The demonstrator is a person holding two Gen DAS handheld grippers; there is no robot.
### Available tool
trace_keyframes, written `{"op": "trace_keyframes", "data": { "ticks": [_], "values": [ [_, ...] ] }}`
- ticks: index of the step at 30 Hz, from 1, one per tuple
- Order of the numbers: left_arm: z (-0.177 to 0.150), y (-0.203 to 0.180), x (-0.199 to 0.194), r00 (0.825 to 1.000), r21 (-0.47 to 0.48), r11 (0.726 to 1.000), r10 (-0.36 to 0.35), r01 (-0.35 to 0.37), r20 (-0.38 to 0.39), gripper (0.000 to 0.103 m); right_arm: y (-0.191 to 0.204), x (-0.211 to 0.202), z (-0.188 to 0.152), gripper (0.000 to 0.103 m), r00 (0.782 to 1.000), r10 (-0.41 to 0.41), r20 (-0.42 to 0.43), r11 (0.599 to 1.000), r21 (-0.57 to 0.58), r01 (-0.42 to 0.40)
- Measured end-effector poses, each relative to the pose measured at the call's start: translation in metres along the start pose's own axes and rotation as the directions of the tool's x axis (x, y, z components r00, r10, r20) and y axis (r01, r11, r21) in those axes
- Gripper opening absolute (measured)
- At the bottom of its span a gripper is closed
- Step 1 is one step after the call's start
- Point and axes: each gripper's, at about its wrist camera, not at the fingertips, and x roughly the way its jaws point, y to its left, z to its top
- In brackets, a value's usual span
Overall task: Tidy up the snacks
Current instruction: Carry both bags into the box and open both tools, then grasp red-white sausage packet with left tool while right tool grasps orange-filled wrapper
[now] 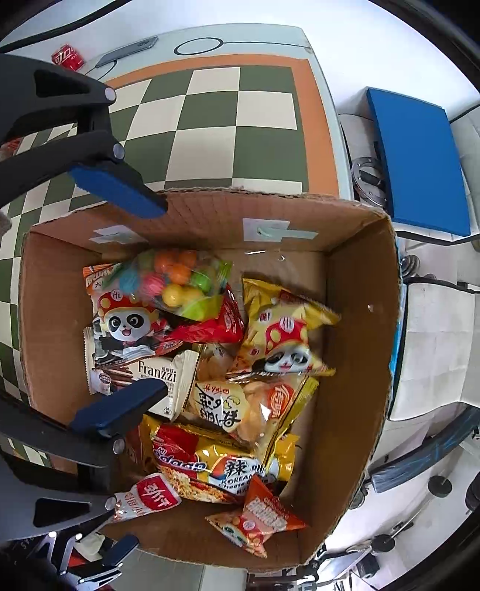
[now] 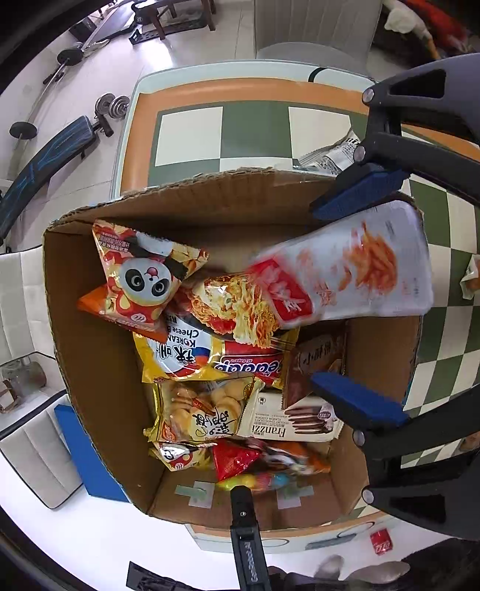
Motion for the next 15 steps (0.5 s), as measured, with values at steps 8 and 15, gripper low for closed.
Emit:
{"op": "trace_keyframes", "data": {
  "ticks": [8,15],
  "values": [
    [-0.012,0.0,-0.025,0.992,-0.01,0.997,-0.078,0.079,0.095,0.089,0.008,-0.004,-0.006,0.091,1.0,0.014,0.011,1.0,0.001,-0.014],
    [-0.045,-0.011,-0.051,0.979,0.005,0.994,-0.106,0.107,0.176,0.089,0.02,-0.026,-0.018,0.094,0.998,0.022,0.06,0.999,-0.025,-0.021]
  ]
}}
